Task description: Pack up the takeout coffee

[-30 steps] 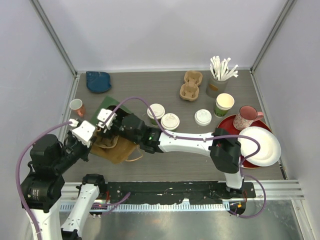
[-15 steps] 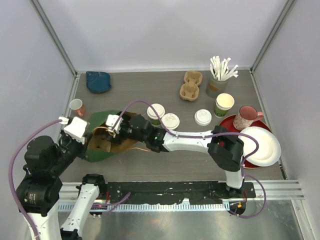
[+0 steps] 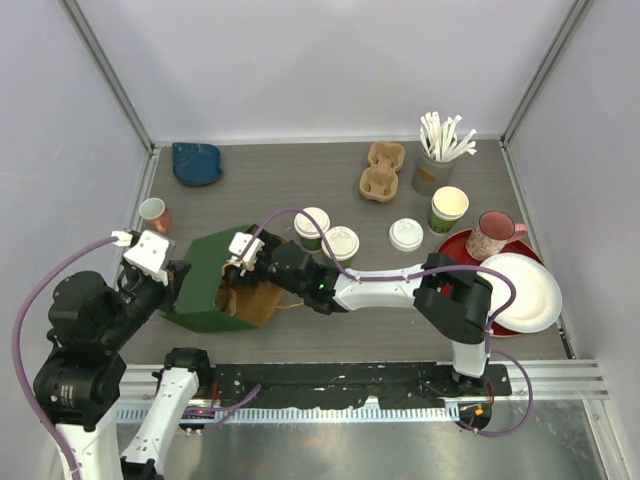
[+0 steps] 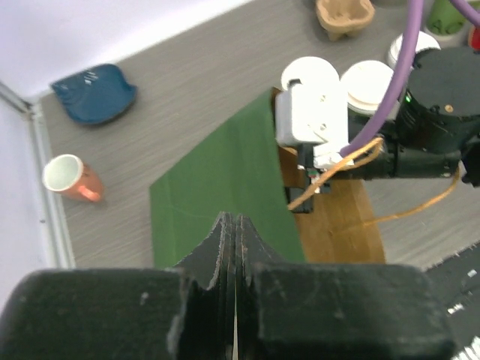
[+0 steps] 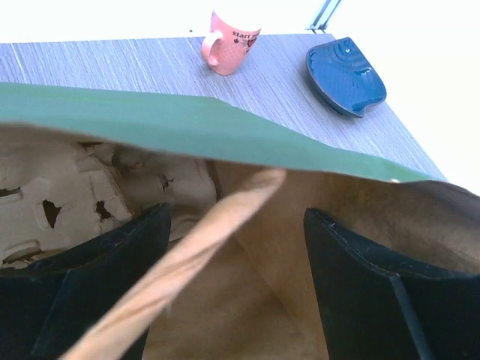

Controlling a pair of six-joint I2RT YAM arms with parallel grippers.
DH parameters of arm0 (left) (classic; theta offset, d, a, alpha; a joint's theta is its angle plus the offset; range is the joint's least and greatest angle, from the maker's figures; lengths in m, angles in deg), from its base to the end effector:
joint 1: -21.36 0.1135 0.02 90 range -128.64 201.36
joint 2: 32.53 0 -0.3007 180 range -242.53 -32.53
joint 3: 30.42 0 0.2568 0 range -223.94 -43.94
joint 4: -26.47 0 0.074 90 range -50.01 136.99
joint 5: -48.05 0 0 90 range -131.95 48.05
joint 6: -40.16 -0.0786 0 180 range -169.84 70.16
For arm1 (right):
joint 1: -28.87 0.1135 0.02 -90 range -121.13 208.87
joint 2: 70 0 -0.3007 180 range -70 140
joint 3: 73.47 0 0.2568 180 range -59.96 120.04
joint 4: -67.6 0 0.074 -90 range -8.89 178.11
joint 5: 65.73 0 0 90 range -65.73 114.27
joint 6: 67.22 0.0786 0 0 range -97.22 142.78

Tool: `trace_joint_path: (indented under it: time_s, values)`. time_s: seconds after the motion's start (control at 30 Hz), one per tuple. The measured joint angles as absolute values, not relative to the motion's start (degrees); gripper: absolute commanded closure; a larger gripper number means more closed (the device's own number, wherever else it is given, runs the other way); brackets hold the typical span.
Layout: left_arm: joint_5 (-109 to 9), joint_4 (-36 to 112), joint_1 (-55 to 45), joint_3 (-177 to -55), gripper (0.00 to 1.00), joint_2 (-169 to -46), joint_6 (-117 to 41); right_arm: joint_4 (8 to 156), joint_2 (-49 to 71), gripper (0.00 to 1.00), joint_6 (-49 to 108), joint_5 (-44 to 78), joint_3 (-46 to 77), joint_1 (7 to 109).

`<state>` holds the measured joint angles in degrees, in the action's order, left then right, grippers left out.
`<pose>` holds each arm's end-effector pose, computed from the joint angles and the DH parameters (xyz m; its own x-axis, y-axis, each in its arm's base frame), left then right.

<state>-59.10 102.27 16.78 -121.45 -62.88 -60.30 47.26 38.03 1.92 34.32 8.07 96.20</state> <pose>0.0283 -0.0255 0.4504 -0.1903 0.1893 -0.9633 0.4013 0.9105 0.0996 0.2028 0.4500 0.2687 0.2611 -0.2845 -0.9224 -0.8012 0.4690 -0.3715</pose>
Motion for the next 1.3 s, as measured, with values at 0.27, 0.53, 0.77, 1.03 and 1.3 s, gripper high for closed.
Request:
trace_joint_path:
  time_s: [0.27, 0.53, 0.77, 1.03, 1.3]
  values:
    - [-65.37, 107.21, 16.85, -118.15, 0.24, -67.47, -60.69, 52.38, 39.01, 0.25, 7.47, 34.27, 14.34, 96.55]
    - [-62.59, 110.62, 16.82, -113.74, 0.35, -69.42, -61.19, 54.7, 40.58, 0.26, 15.03, 35.06, 19.57, 96.66]
    - [-54.18, 109.88, 16.8, -112.51, 0.64, -76.26, -61.13, 57.67, 42.66, 0.26, 16.61, 34.6, 21.36, 97.42]
    - [-49.02, 109.74, 16.06, -112.27, 1.0, -77.53, -60.89, 59.29, 43.47, 0.26, 16.87, 33.71, 22.06, 97.51]
    - [-46.66, 109.83, 15.77, -118.02, 1.0, -73.59, -56.98, 48.97, 39.45, 0.25, 13.53, 32.5, 10.5, 99.15]
